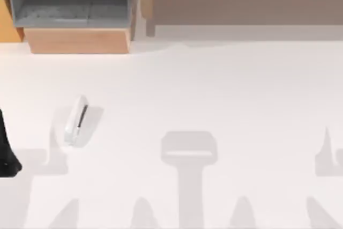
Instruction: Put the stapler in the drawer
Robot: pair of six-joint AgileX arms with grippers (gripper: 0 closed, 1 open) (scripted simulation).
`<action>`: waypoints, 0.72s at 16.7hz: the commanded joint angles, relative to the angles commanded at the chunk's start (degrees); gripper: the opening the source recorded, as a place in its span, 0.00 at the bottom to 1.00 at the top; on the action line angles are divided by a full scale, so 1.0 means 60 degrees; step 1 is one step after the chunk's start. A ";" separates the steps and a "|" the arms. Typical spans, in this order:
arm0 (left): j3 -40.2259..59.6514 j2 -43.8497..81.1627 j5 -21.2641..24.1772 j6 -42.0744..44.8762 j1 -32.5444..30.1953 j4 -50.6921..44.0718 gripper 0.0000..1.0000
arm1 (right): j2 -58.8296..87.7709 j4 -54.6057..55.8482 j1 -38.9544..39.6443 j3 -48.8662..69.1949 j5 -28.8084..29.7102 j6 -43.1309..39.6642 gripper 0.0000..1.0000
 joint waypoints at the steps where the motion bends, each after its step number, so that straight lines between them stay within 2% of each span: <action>1: 0.0000 0.0000 0.0000 0.0000 0.0000 0.0000 1.00 | 0.0000 0.0000 0.0000 0.0000 0.0000 0.0000 1.00; 6: 0.0361 0.0881 0.0253 0.0653 0.0268 0.0450 1.00 | 0.0000 0.0000 0.0000 0.0000 0.0000 0.0000 1.00; 12: 0.1909 0.4415 0.1241 0.3320 0.1289 0.2314 1.00 | 0.0000 0.0000 0.0000 0.0000 0.0000 0.0000 1.00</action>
